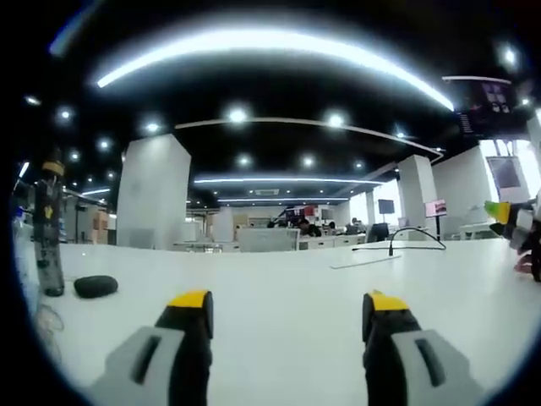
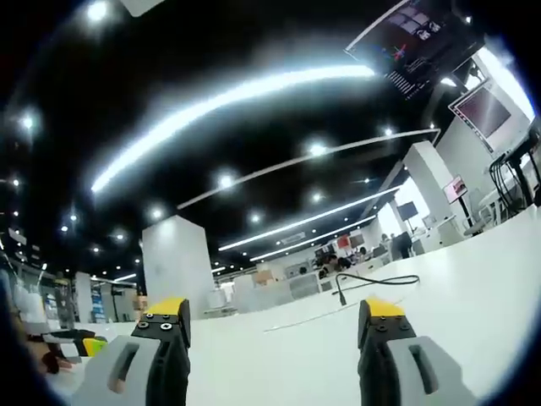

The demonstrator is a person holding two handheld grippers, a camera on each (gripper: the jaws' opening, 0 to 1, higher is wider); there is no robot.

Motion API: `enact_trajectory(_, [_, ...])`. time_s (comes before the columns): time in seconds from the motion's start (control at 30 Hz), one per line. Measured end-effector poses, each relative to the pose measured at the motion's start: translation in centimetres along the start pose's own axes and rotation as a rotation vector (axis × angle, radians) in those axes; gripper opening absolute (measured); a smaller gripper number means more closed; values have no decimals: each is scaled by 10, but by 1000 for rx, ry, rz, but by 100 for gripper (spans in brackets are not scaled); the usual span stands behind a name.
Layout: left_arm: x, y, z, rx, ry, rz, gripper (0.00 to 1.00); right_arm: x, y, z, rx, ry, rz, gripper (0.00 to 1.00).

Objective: Locate the USB plug end of the data cable currently connected to the USB port on the desk. Grip the plug, withdraw it from the port, and place it onto the desktop.

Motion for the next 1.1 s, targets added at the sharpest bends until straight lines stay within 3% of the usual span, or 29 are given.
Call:
enact_trajectory(0.53, [-1,0,0,11,-1,1,72,-1,-1,1,-25,-18,-17,81])
enact_trajectory(0.7, [-2,3,-3,-21,6,22,73,-2,-1,1,-62,-30,-31,80])
enact_trajectory(0.93, [0,-1,0,50,1,-4,73,-2,-1,2,-77,-35,-43,78])
enact_trajectory(1.1, [-1,0,0,57,4,-3,72,-1,-3,1,-105,-33,-67,77])
Point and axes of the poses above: the point that each gripper's makers call its tool centre point, and the gripper's own axes: x roughly forward along the fingers, z roughly to its right, y roughly out of its top, the point moved 10 cm from there along -x, roughly backward along the fingers, and after that the axes turned 15 degrees about y, right-handed, at the moved point
